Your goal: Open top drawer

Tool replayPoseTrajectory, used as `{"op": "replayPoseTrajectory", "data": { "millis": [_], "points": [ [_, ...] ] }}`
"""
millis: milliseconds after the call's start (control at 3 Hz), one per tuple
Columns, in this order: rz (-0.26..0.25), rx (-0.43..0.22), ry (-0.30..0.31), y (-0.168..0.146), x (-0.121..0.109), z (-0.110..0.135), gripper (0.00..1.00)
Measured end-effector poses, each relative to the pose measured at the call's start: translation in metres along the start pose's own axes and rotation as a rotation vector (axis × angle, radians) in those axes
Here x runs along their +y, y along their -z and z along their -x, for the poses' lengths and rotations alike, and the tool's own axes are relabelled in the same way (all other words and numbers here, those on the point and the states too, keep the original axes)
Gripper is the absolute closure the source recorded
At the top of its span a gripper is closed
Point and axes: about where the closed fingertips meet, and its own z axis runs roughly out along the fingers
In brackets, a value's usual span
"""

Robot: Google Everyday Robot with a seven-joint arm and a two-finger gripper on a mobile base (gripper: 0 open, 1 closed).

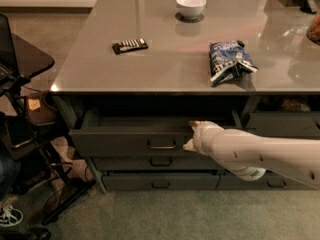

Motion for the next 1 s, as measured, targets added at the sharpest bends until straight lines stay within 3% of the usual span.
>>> {"op": "replayPoseTrajectory", "data": {
  "millis": [1000],
  "points": [
    [0.002, -0.002, -0.007, 0.022, 0.016, 0.002, 1.00]
  ]
}}
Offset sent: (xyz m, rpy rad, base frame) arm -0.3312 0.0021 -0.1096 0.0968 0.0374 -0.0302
